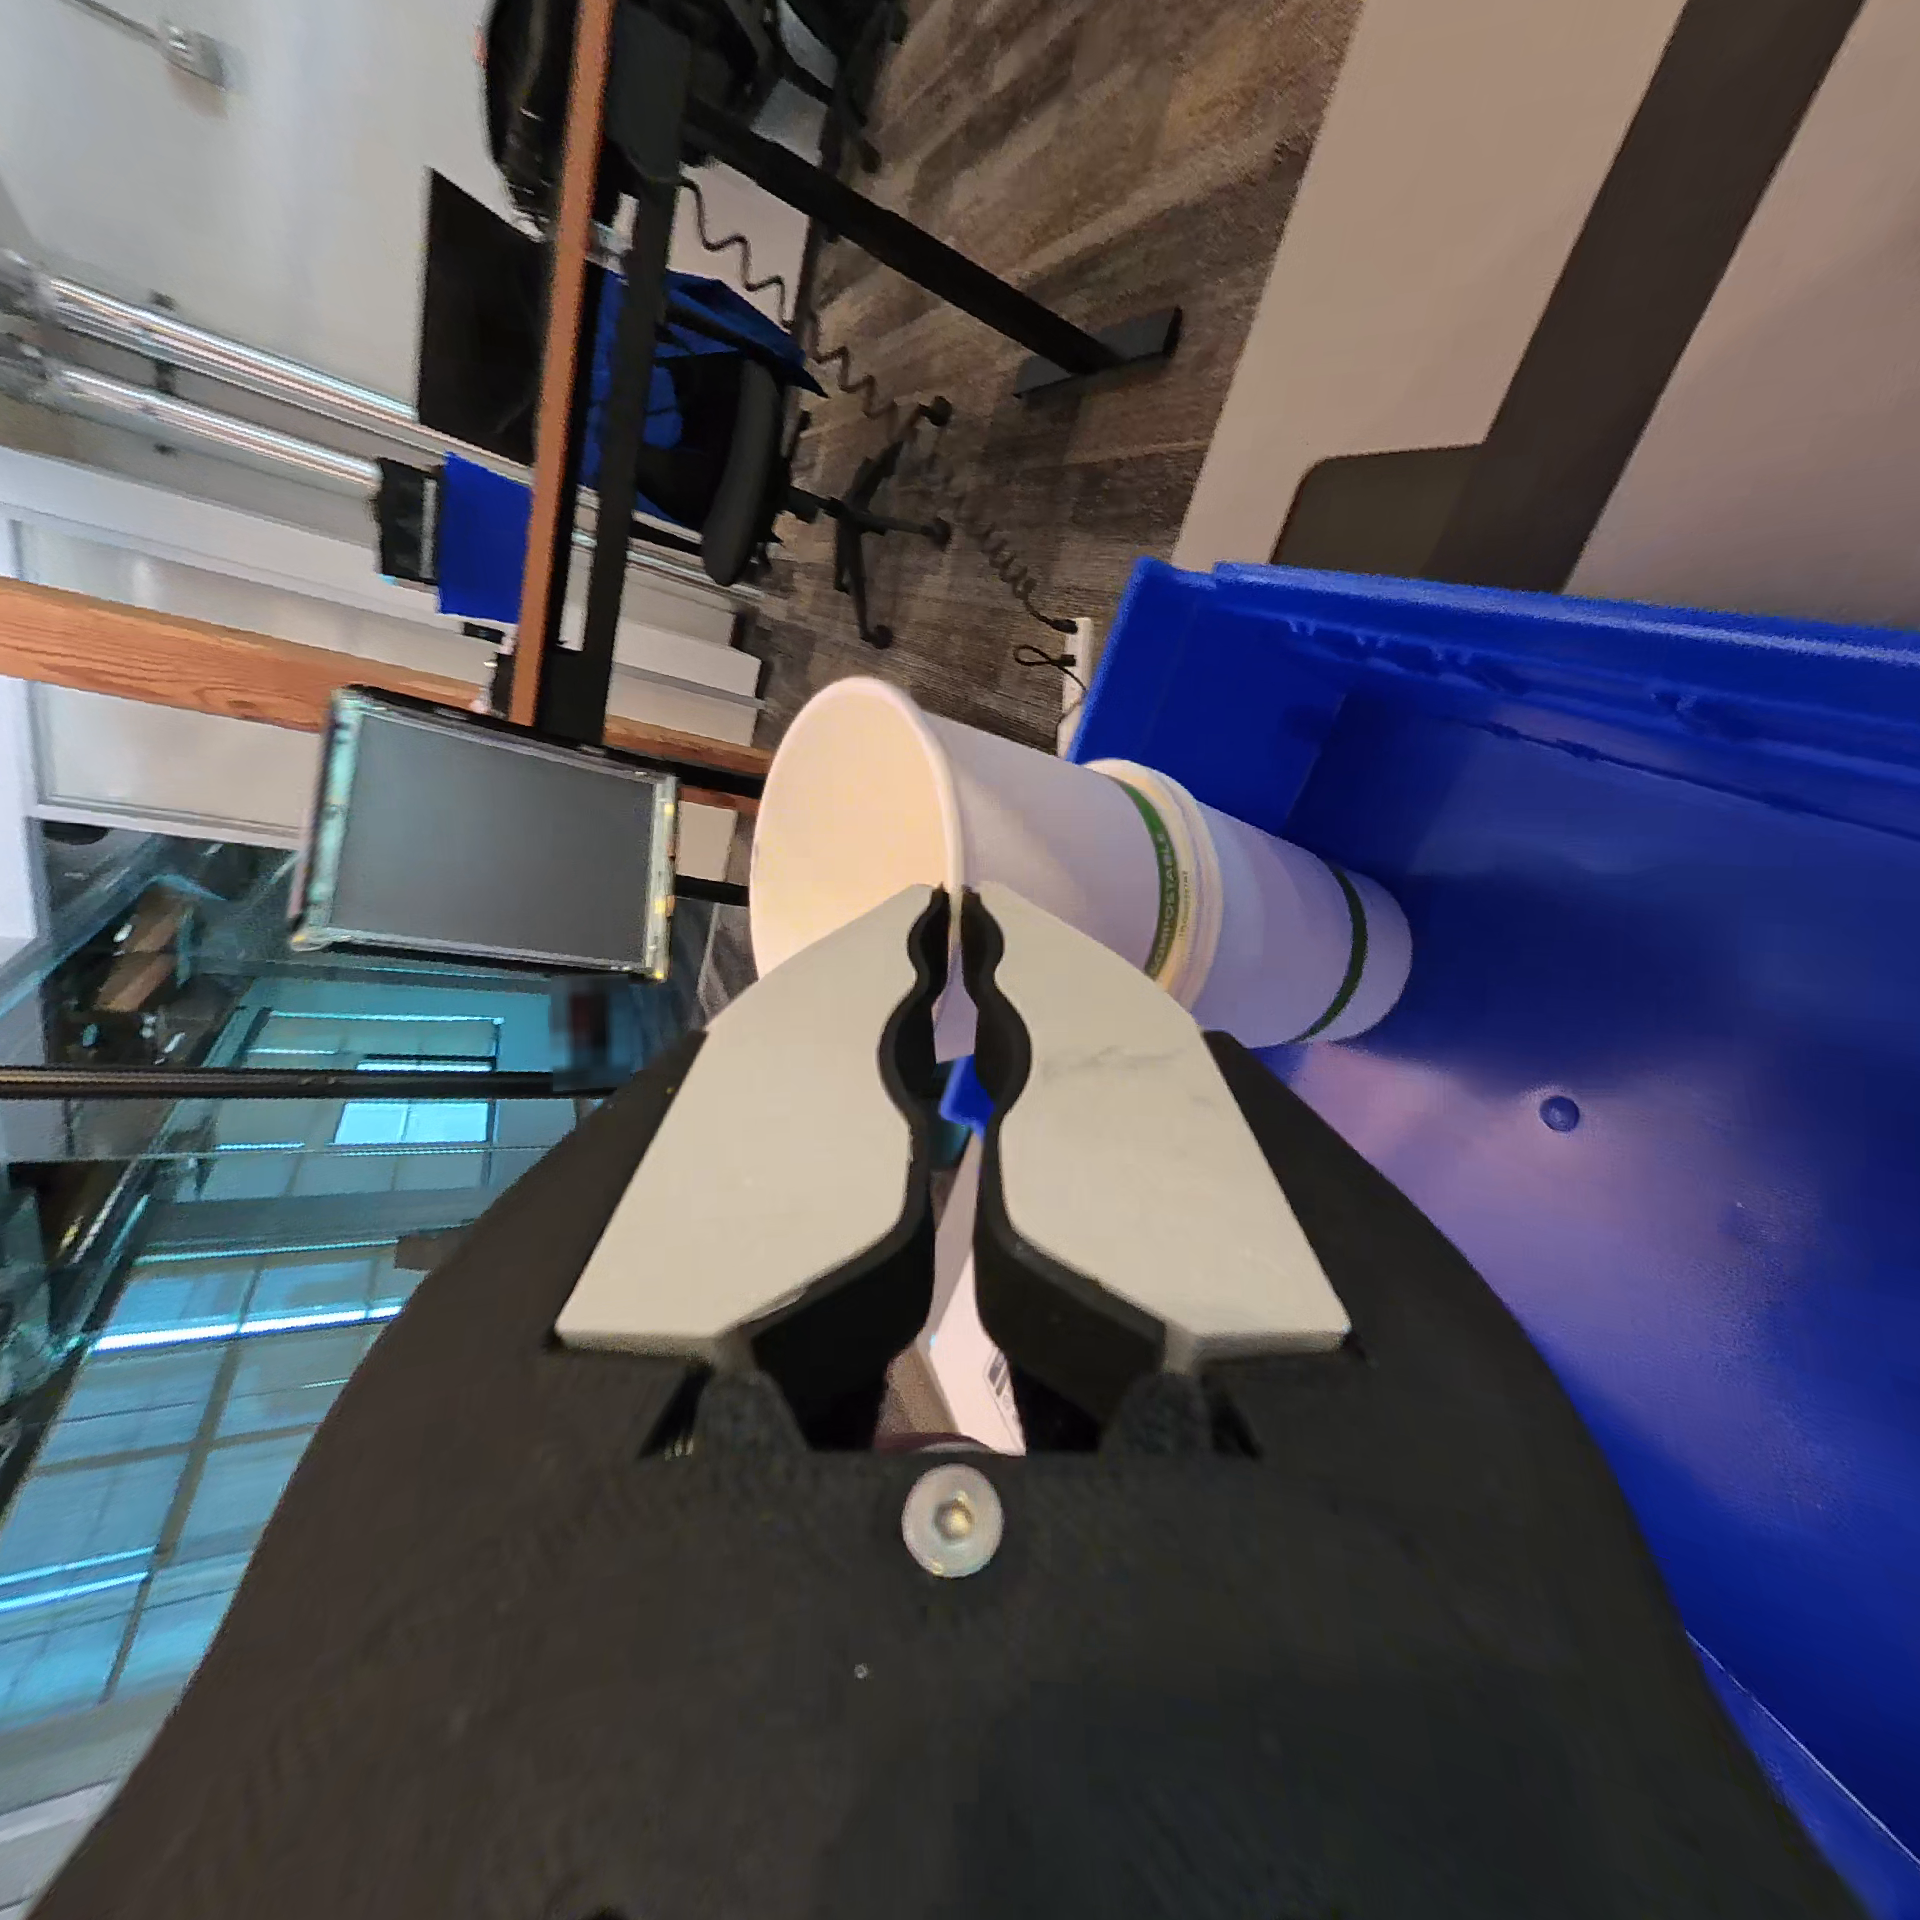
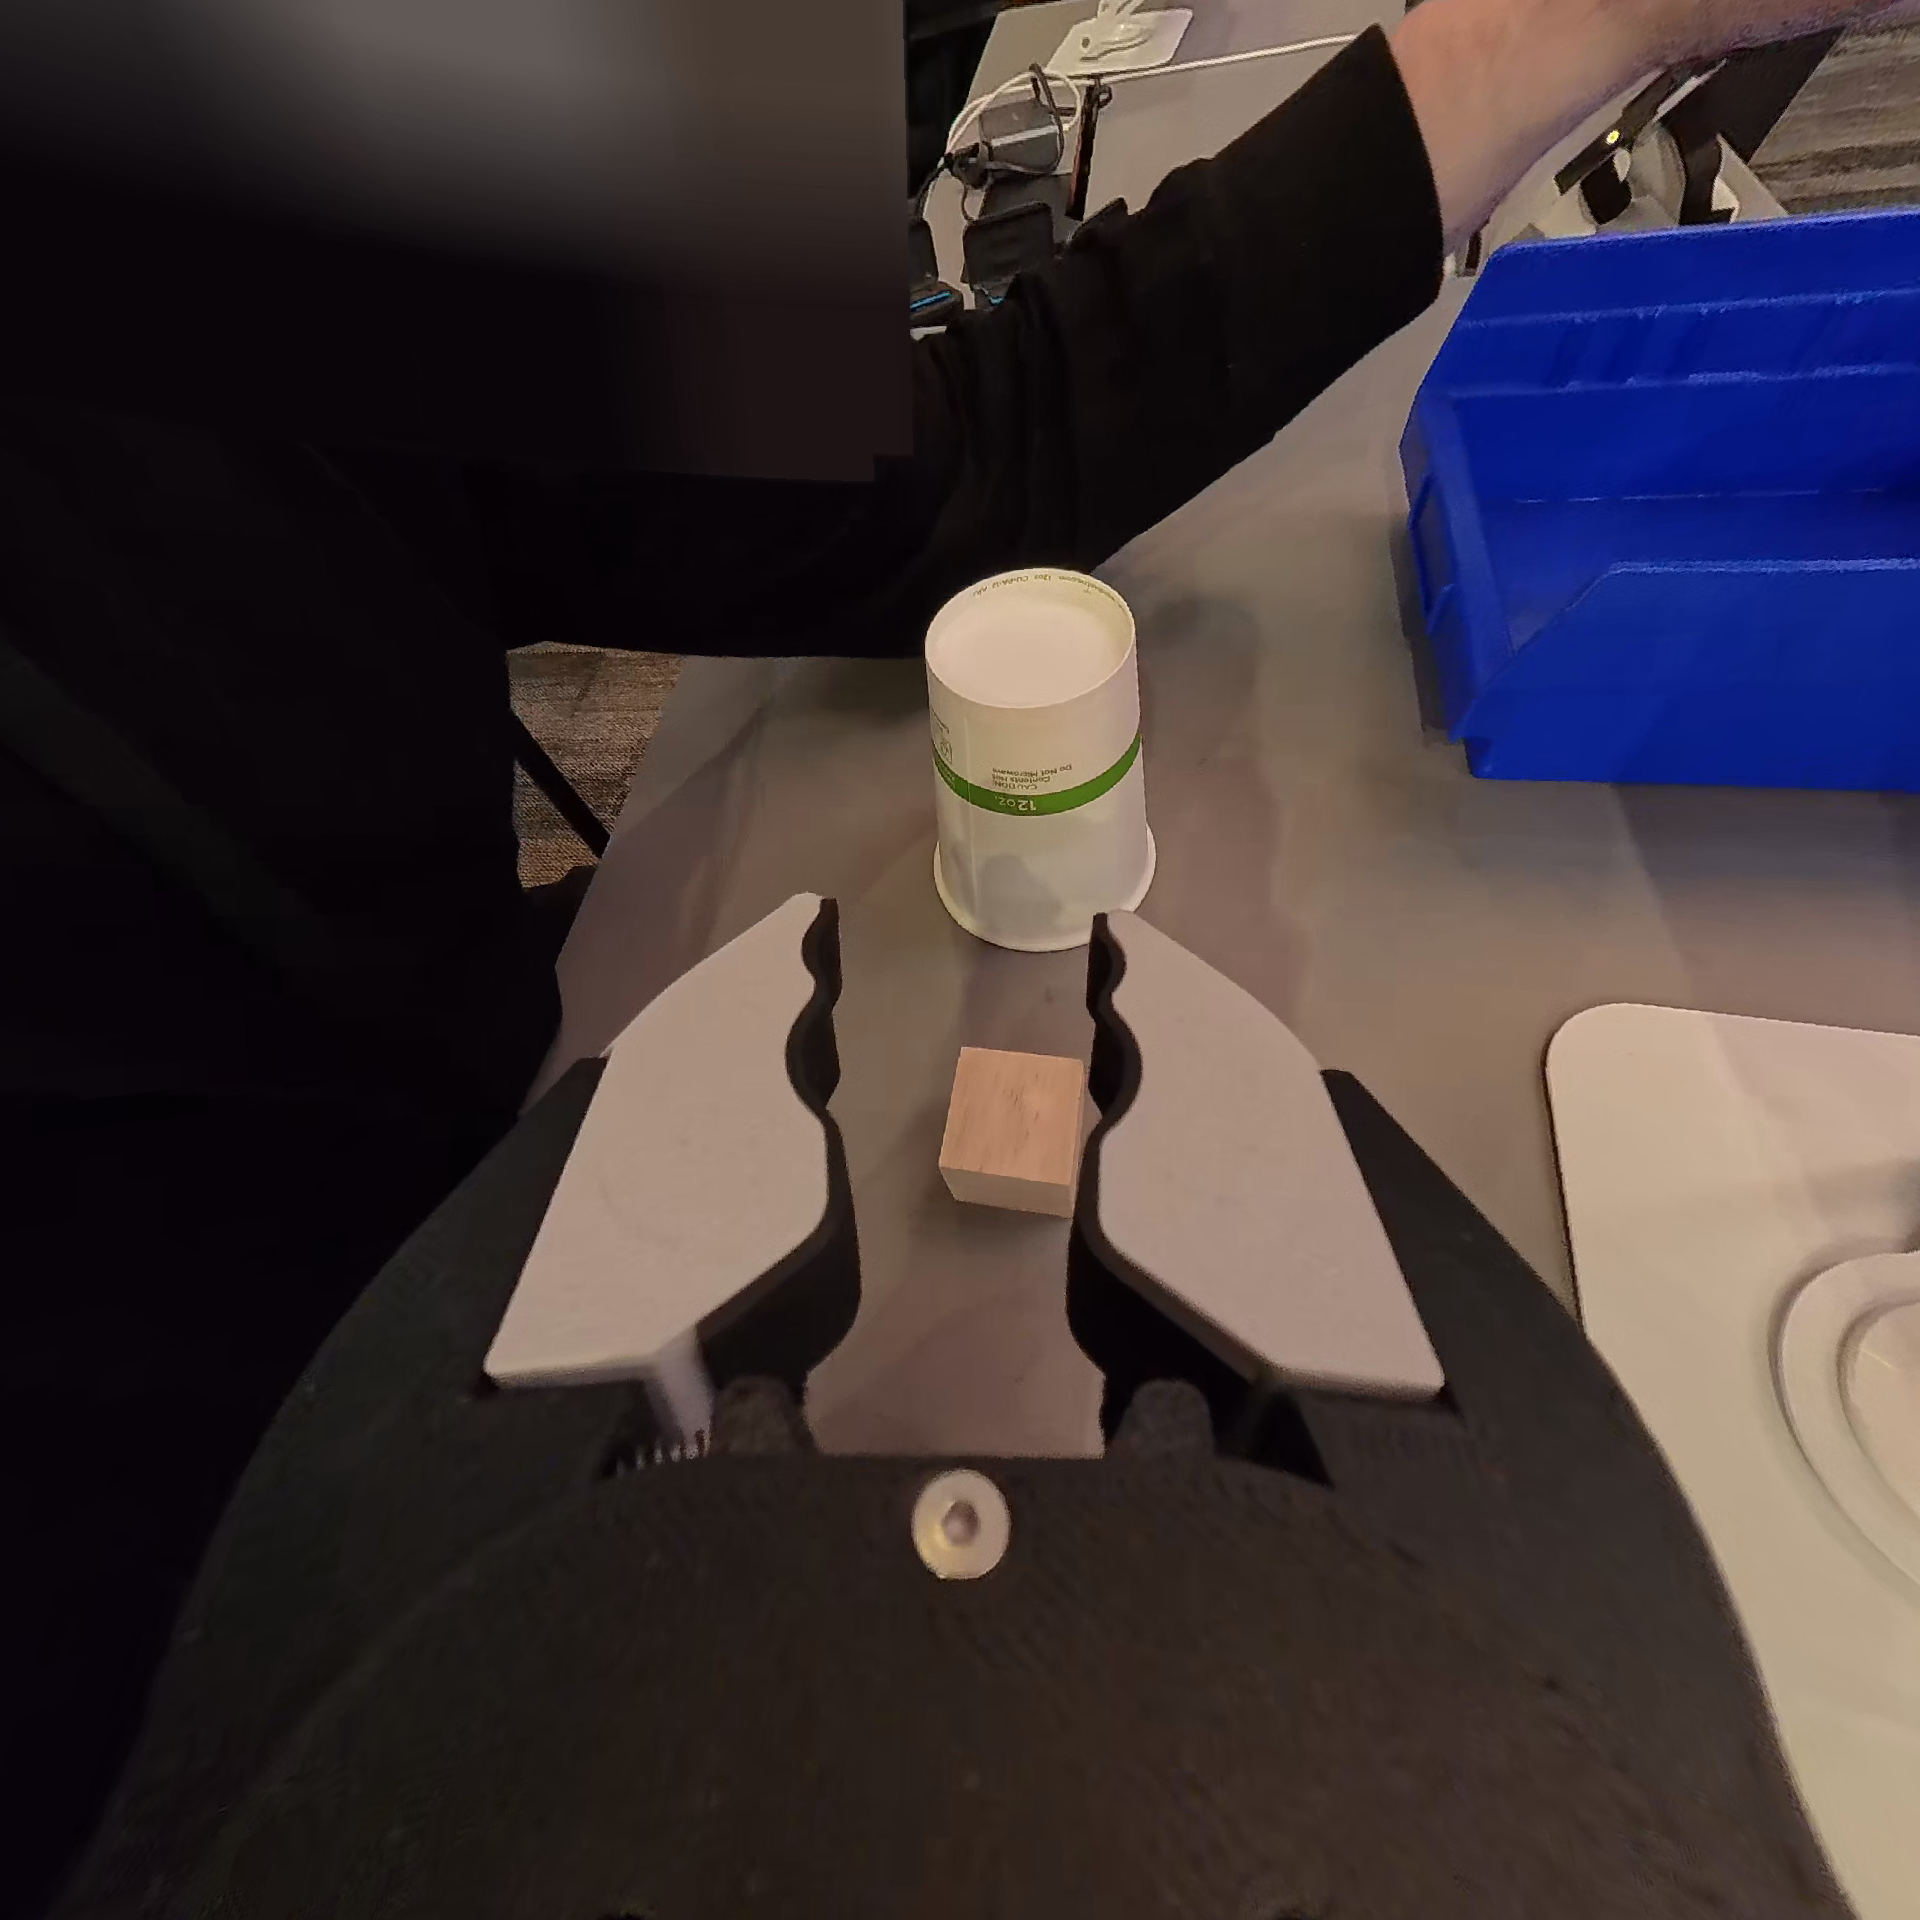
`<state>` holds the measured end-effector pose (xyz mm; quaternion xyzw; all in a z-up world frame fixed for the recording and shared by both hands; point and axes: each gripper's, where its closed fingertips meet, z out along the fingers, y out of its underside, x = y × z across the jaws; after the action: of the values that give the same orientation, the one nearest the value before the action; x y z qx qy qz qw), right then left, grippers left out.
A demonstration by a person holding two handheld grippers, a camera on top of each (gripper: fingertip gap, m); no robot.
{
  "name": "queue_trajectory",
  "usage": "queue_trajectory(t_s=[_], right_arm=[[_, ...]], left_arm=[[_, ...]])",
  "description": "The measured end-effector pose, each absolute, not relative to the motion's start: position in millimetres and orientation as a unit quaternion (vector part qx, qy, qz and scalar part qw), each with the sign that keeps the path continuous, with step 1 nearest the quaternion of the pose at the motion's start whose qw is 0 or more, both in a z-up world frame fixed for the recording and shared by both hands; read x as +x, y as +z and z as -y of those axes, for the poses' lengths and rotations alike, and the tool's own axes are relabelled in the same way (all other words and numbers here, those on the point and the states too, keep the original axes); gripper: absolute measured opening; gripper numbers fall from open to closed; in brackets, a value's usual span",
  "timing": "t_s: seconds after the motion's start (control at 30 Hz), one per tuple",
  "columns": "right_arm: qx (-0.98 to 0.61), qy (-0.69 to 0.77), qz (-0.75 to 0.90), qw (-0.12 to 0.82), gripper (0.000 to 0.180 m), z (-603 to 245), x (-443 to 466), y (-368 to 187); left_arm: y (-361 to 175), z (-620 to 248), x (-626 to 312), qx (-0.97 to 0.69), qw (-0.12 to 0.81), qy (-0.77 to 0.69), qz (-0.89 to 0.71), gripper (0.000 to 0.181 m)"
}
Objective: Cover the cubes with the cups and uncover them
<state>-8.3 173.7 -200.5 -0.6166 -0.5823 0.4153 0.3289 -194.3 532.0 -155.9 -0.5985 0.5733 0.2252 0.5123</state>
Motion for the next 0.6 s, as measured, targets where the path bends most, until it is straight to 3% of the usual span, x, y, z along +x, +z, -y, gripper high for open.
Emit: queue_trajectory(t_s=[0.37, 0.6], right_arm=[[-0.608, 0.410, 0.574, 0.365, 0.048, -175.8, -12.0, -184.8], [-0.604, 0.428, 0.527, 0.418, 0.068, -188.1, -25.4, -156.1]], left_arm=[[-90.2, -484.0, -193.3, -0.569, 0.621, 0.209, -0.497, 0.002], [-43.6, -417.6, -184.8, -0.546, 0.707, 0.093, -0.439, 0.002]])
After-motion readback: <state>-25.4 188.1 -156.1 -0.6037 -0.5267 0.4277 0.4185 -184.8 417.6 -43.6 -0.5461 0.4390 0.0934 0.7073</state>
